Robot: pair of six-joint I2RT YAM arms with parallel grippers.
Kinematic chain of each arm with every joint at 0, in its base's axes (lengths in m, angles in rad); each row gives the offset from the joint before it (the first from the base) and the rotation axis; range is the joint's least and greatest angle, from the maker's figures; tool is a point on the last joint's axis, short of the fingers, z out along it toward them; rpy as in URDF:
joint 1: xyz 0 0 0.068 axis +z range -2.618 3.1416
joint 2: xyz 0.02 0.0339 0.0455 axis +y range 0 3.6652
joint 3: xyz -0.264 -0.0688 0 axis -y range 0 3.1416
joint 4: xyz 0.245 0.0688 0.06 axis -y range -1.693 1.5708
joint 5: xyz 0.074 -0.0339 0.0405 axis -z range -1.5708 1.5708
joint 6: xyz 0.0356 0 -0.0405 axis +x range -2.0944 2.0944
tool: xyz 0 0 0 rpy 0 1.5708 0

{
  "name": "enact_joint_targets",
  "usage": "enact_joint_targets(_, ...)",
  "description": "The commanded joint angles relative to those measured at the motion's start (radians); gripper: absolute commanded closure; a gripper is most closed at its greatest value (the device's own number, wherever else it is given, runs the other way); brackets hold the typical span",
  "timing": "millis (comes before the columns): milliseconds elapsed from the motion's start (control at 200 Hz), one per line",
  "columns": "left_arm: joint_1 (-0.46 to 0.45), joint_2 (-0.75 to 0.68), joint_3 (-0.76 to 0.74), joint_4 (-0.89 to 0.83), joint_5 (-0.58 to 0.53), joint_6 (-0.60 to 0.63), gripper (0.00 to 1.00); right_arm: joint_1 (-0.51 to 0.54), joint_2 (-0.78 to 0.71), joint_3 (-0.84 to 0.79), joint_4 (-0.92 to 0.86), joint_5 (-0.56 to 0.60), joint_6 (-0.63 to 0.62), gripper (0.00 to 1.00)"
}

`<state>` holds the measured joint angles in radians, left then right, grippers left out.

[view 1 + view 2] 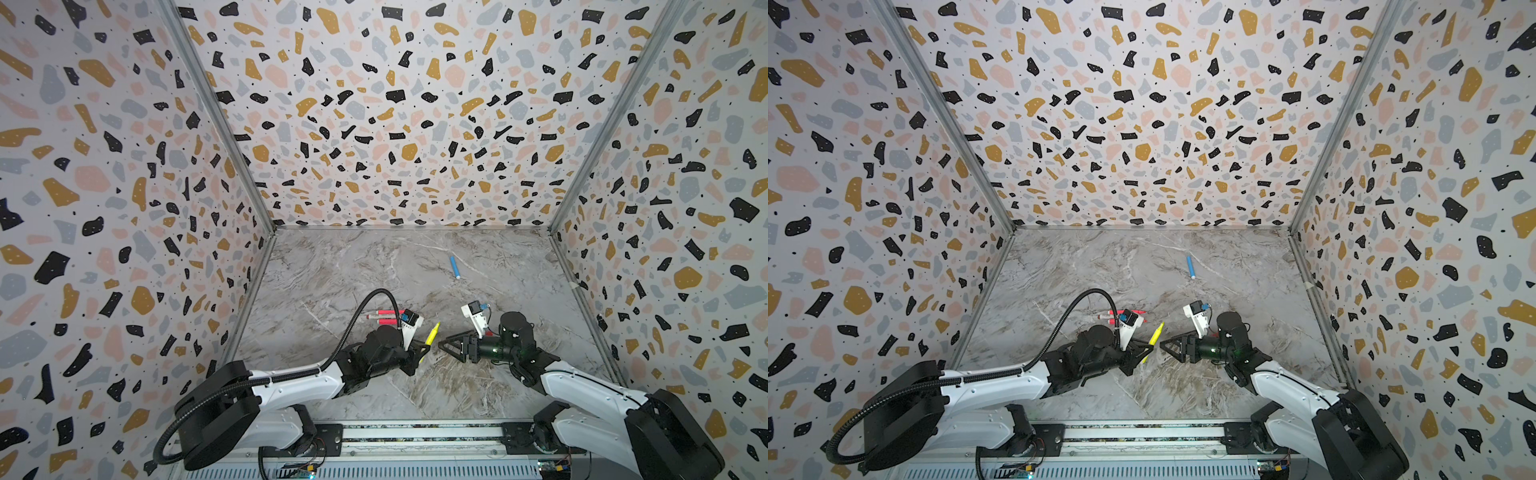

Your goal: Insert the pens into the pen caps

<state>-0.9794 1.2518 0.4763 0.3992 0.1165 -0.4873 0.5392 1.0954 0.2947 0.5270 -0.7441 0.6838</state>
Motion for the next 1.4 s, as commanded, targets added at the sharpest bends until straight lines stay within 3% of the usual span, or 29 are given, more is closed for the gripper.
enact_joint_targets(0, -0.006, -0.025, -0.032, 0.116, 0.024, -0.043, 0.89, 0.021, 0.037, 0.038, 0.127, -0.004, 0.064, 0.29)
enact_joint_targets(390, -0.007, -0.034, -0.057, 0.181, 0.070, -0.061, 0.89, 0.108, 0.153, 0.093, 0.231, 0.022, 0.102, 0.42)
enact_joint_targets(496, -0.008, -0.035, -0.065, 0.188, 0.079, -0.060, 0.89, 0.114, 0.154, 0.104, 0.217, 0.037, 0.097, 0.59)
enact_joint_targets(831, -0.008, -0.035, -0.069, 0.201, 0.093, -0.062, 0.84, 0.114, 0.143, 0.118, 0.206, 0.055, 0.095, 0.92)
enact_joint_targets(1031, -0.008, -0.016, -0.057, 0.195, 0.148, -0.063, 0.70, 0.114, 0.115, 0.143, 0.141, 0.070, 0.054, 0.96)
enact_joint_targets(1397, -0.007, -0.008, -0.058, 0.216, 0.187, -0.072, 0.73, 0.116, 0.108, 0.183, 0.087, 0.042, 0.011, 0.95)
